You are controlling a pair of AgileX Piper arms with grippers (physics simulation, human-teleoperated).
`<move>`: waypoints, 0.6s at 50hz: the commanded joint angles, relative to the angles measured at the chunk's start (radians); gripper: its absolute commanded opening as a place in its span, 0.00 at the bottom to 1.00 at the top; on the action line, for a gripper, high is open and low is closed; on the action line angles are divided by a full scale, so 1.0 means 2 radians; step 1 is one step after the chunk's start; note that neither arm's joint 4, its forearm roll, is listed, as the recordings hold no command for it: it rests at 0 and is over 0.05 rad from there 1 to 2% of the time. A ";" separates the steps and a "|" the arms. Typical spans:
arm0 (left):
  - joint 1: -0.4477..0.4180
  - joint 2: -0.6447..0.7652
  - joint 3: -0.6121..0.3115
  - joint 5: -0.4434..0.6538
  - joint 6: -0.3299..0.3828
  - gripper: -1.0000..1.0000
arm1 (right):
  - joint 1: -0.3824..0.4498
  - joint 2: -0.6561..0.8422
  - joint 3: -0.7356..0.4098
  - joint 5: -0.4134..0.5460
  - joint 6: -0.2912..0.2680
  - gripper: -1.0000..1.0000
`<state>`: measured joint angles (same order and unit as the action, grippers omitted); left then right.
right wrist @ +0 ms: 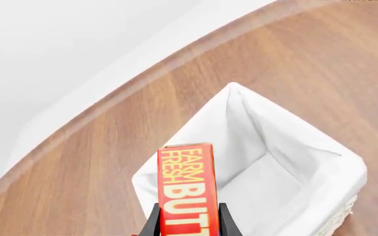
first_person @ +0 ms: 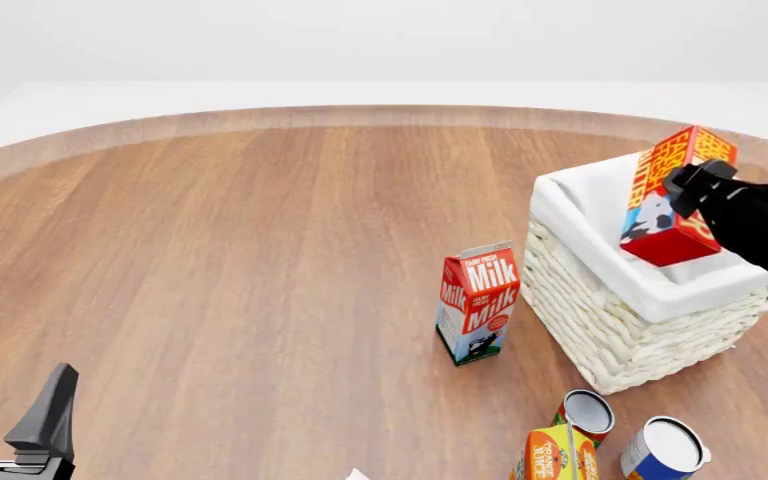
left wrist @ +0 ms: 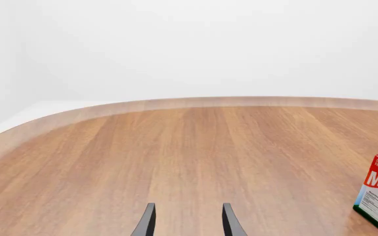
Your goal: Pick up the cream cheese box and the butter, and put them in the basket.
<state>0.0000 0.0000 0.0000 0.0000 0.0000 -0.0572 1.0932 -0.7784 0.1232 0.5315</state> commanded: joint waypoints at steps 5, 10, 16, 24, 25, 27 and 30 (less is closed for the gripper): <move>0.000 0.000 0.000 0.000 0.000 1.00 | -0.003 -0.002 -0.005 -0.007 0.009 0.00; 0.000 0.000 0.000 0.000 0.000 1.00 | -0.004 -0.008 -0.005 -0.003 0.004 1.00; 0.000 0.000 0.000 0.000 0.000 1.00 | -0.005 -0.014 -0.008 0.004 0.000 1.00; 0.000 0.000 0.000 0.000 0.000 1.00 | -0.005 -0.015 -0.007 0.003 -0.002 1.00; 0.000 0.000 0.000 0.000 0.000 1.00 | -0.005 -0.016 -0.008 0.005 -0.003 1.00; 0.000 0.000 0.000 0.000 0.000 1.00 | -0.005 -0.016 -0.009 0.005 -0.004 1.00; 0.000 0.000 0.000 0.000 0.000 1.00 | -0.005 -0.015 -0.010 0.004 -0.004 1.00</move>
<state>0.0000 0.0000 0.0000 0.0000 0.0000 -0.0670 1.0679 -0.7925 0.1291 0.5277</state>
